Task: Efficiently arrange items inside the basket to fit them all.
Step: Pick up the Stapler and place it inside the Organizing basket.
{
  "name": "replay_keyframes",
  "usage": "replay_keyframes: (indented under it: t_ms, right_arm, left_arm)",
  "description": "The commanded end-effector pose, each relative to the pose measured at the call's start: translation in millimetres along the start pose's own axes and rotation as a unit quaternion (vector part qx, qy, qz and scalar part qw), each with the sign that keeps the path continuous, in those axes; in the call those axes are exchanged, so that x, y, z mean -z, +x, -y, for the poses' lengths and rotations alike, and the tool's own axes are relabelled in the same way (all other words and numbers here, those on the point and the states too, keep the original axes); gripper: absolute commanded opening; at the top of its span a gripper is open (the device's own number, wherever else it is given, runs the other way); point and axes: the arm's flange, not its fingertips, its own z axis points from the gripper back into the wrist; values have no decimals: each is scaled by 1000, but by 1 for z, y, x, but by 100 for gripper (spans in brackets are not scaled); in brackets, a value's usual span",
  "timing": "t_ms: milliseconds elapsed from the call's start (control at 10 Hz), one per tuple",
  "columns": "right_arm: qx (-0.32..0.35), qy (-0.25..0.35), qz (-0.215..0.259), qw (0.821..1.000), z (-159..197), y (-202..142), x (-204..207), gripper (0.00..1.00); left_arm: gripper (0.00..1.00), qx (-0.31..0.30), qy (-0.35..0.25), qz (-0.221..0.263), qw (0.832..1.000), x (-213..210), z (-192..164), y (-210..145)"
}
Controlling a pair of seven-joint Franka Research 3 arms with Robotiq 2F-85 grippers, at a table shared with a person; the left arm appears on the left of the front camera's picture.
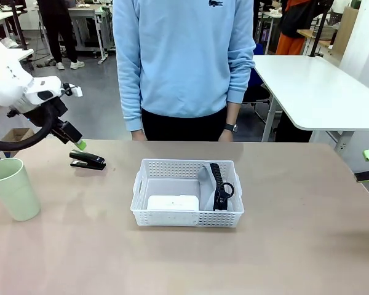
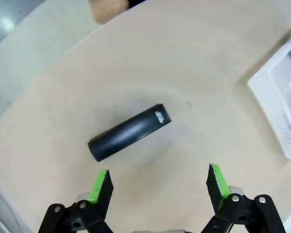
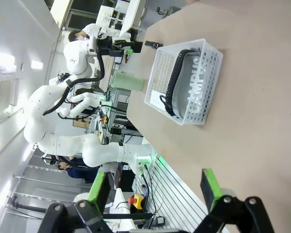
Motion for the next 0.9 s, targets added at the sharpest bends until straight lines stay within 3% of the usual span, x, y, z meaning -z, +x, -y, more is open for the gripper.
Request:
replay_keyframes:
  t_ms: [0, 100, 300, 400, 600, 700, 800]
  right_arm:
    - [-8, 5, 1, 1000, 0, -1, -3, 100]
    - [-8, 5, 1, 1000, 0, -1, -3, 100]
    - [-8, 5, 1, 1000, 0, -1, -3, 100]
    - [-8, 5, 1, 1000, 0, -1, -3, 100]
    - [-8, 5, 1, 1000, 0, -1, -3, 100]
    - [-8, 5, 1, 1000, 0, -1, -3, 100]
    - [-8, 5, 1, 1000, 0, -1, -3, 100]
  left_arm:
    - [100, 22, 4, -13, 1000, 8, -2, 10]
    - [100, 32, 20, 2, 999, 12, -3, 13]
    - [100, 72, 29, -15, 997, 22, -7, 19]
    - [100, 156, 45, -28, 986, 29, -7, 20]
    - [100, 315, 56, -42, 947, 39, -4, 22]
    - [100, 375, 2, -74, 924, 42, -3, 22]
    - [100, 400, -20, -77, 913, 43, -5, 23]
